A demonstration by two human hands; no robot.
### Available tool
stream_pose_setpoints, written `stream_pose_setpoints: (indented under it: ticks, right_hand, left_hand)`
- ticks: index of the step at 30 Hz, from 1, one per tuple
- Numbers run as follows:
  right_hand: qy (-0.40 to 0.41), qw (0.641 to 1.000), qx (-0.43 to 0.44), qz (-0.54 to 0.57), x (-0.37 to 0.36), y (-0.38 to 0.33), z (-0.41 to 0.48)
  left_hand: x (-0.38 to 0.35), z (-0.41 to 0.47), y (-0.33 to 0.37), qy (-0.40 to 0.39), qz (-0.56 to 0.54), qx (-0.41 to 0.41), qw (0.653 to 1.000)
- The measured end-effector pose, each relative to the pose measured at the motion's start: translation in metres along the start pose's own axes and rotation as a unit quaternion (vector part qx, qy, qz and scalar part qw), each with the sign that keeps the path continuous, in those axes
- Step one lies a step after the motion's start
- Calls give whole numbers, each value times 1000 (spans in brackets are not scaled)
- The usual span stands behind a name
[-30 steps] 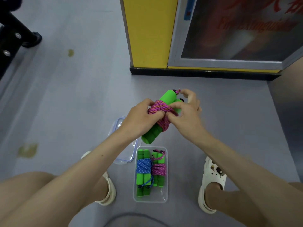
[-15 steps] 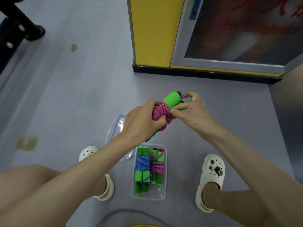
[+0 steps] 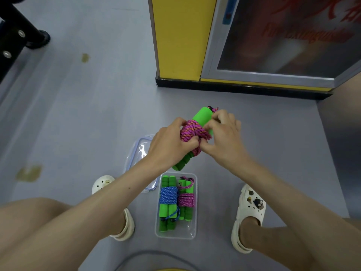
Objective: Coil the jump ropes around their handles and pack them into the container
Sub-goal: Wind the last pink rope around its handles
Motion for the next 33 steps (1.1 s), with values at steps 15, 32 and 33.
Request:
stream_pose_setpoints:
  ticks: [15, 32, 33]
  right_hand:
    - [-31, 999, 27, 17, -6, -2, -2]
    - [-28, 996, 61, -56, -4, -6, -2]
    - [-25, 997, 59, -38, -2, -5, -3]
  left_hand:
    - [-24, -5, 0, -99, -16, -15, 995]
    - [-36, -7, 3, -135, -46, -32, 989]
    - [-35, -7, 3, -136, -53, -32, 989]
Point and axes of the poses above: each hand's wrist, its own z-axis towards the middle knuckle, its own x-axis out of the back of the hand, y = z × x, the point moved 9 cm from there along z, towards the middle knuckle, and after that the axes turned 6 degrees about -z, right-handed, at the moved point
